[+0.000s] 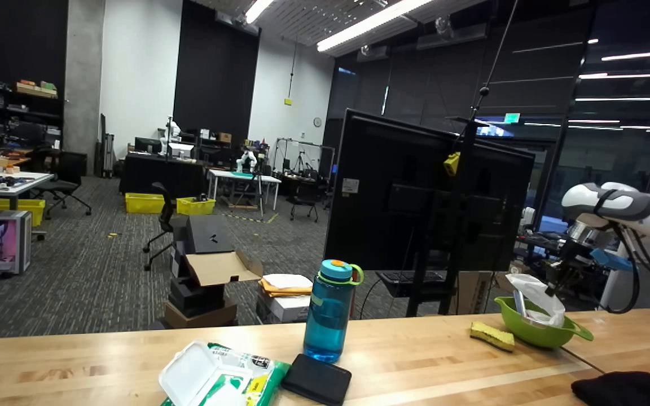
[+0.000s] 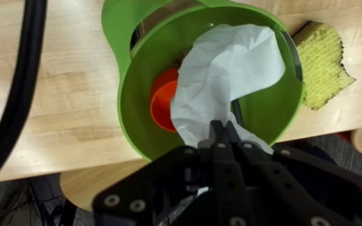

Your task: Remove the tissue from the green bowl and put it on the table

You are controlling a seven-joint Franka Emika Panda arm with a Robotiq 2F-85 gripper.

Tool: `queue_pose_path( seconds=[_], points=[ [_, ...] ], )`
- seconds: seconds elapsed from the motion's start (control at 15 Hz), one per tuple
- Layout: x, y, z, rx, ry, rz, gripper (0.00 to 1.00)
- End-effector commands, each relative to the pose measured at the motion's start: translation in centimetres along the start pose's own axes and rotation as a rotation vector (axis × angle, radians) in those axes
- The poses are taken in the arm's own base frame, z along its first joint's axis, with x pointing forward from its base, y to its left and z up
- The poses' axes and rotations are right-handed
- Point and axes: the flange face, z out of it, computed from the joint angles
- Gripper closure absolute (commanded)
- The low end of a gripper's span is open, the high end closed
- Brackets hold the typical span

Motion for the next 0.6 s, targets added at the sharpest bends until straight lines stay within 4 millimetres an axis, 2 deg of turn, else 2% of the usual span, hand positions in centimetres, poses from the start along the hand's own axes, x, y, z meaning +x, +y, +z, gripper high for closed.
queue_pose_path(
  seconds=[0.0, 0.53],
  points=[
    [0.2, -1.5, -4.4, 0.013, 0.015, -0.010, 1.00],
    [0.1, -5.5, -11.4, 0.068, -0.019, -0.093, 1.00]
  ],
)
